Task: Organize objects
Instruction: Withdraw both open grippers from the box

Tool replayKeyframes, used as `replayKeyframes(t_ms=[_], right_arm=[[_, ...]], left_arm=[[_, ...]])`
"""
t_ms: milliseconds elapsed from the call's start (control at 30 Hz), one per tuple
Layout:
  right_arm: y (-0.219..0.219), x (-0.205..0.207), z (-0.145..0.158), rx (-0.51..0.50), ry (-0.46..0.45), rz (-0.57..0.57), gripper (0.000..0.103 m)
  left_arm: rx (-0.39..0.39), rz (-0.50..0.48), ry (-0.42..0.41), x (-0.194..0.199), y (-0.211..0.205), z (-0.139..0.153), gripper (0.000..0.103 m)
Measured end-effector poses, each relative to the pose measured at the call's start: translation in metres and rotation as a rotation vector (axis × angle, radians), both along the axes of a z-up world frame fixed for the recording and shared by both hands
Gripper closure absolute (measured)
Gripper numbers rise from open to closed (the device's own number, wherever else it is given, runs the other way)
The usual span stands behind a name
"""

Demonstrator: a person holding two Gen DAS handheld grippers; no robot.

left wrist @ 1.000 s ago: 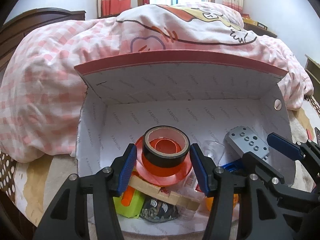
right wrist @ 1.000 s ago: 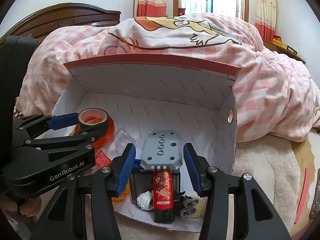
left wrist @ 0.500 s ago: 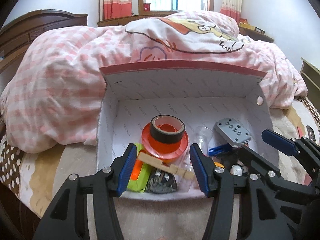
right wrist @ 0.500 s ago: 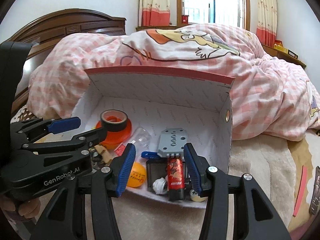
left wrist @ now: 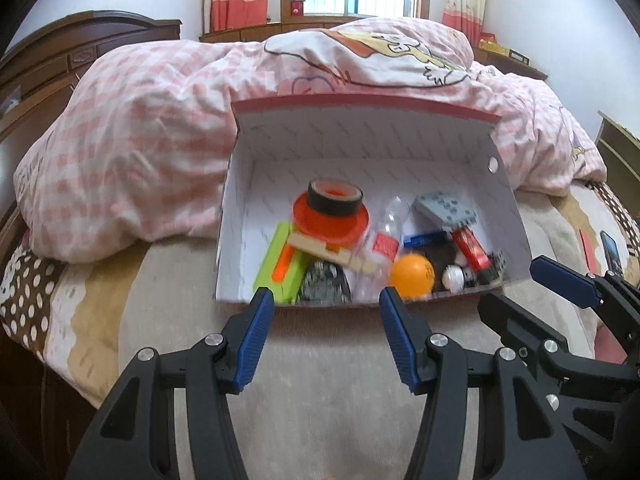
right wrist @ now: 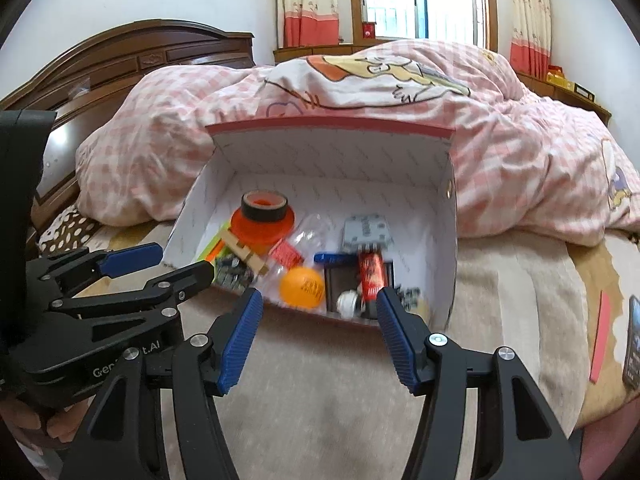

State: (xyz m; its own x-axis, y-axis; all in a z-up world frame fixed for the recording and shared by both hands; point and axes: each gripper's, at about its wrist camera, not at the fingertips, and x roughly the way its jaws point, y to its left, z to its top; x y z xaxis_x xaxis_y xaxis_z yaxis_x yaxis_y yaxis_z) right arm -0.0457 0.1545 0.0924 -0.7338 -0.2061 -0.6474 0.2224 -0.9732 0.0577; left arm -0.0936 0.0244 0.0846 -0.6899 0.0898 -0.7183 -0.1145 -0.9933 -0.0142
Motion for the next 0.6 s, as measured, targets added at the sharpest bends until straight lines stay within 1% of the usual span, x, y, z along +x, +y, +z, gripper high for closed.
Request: replayKeyframes(t_ms=[267,433,600], right_arm=[[0.004,0.025,-0.014,-0.017,-0.019,-0.028,0.042],[0.005,0.030,-0.023,-0.026,-0.033,-0.033,0.042],[0.007,0.035,-0.028,-0.040,-0.038,-0.042,0.042]], left_arm=[[0.007,0.015,-0.021,0.025,0.000,-0.012,0.048],[0.013,0.020,-0.043,0.031,-0.001,-0.022,0.048],[0.008,0.020,-0.043,0.036,0.001,-0.026,0.048]])
